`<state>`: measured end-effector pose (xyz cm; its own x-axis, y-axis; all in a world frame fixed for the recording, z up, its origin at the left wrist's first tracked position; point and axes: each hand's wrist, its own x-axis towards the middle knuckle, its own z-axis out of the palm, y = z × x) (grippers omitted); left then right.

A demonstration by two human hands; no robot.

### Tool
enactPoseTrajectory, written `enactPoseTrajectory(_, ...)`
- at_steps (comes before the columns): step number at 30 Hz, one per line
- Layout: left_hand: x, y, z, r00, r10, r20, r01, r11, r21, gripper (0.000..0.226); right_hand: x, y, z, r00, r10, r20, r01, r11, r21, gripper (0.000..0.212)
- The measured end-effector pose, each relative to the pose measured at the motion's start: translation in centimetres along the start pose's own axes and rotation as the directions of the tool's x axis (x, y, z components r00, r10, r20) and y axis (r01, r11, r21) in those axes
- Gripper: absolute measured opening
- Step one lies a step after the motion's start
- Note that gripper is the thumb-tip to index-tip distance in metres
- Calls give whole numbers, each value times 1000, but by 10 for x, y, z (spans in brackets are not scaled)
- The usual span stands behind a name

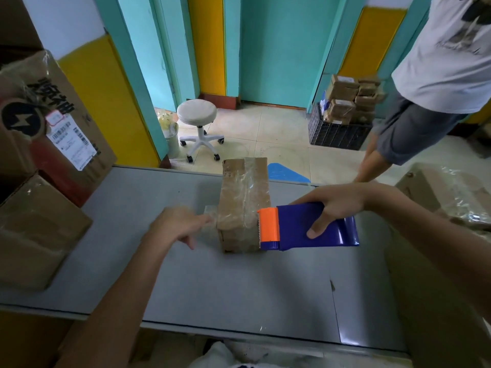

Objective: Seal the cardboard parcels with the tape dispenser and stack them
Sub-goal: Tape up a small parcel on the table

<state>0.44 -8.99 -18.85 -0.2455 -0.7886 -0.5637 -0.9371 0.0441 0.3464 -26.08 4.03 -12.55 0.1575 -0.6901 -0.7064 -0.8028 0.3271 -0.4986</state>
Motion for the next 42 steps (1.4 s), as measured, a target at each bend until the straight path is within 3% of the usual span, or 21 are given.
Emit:
enactPoseTrajectory(2, 3, 3, -6, 959, 11, -282, 16, 996, 93, 45, -1, 2, 0, 1000, 0, 4, 0, 1000, -10, 68)
enactPoseTrajectory(4, -3, 24, 3, 792, 203, -576, -207, 976, 59, 36, -2, 6, 0, 1000, -6, -4, 6, 1000, 3, 69)
enactPoseTrajectory(5, -10, 37, 13, 683, 334, -649, -380, 922, 75, 31, -3, 7, 1, 1000, -11, -6, 11, 1000, 12, 68)
enactPoseTrajectory(7, -15, 58, 45, 569, 617, -544, -606, 761, 230, 41, -2, 8, 2, 1000, -23, -8, 23, 999, 23, 69)
enactPoseTrajectory(8, -13, 61, 59, 581, 690, -431, -620, 719, 314, 48, -3, 9, 3, 1000, -28, -5, 28, 999, 25, 69)
enactPoseTrajectory(9, -5, 60, 69, 637, 695, -333, -588, 718, 372, 51, -4, 9, 5, 999, -37, 0, 37, 999, 28, 70)
enactPoseTrajectory(10, 3, 58, 74, 691, 667, -280, -547, 735, 400, 50, -5, 11, 5, 999, -43, 5, 43, 998, 35, 69)
enactPoseTrajectory(12, 15, 54, 74, 724, 648, -238, -537, 745, 396, 50, -10, 15, 5, 999, -53, 8, 52, 996, 75, 66)
enactPoseTrajectory(15, 16, 52, 74, 702, 675, -225, -565, 721, 400, 50, -21, 23, 2, 997, -66, 33, 63, 996, 67, 63)
enactPoseTrajectory(19, 16, 53, 72, 724, 656, -214, -541, 732, 415, 51, -41, 42, -3, 999, -25, 25, 23, 996, 91, 58)
enactPoseTrajectory(26, 13, 55, 70, 720, 661, -210, -545, 727, 418, 51, -45, 61, -3, 1000, 11, 2, -11, 996, 94, 74)
enactPoseTrajectory(31, 17, 54, 72, 721, 661, -210, -544, 727, 419, 51, -4, 61, 12, 997, 61, -42, -57, 995, 78, 60)
enactPoseTrajectory(36, 17, 59, 75, 735, 649, -199, -518, 725, 454, 53, 28, 64, 21, 999, -4, -43, 7, 997, 72, 66)
enactPoseTrajectory(40, 22, 58, 79, 710, 667, -226, -524, 714, 464, 70, 30, 72, 37, 981, -62, -182, 68, 997, 28, 63)
enactPoseTrajectory(42, 21, 58, 79, 709, 670, -221, -518, 707, 482, 67, 29, 71, 41, 969, -74, -234, 74, 997, -12, 66)
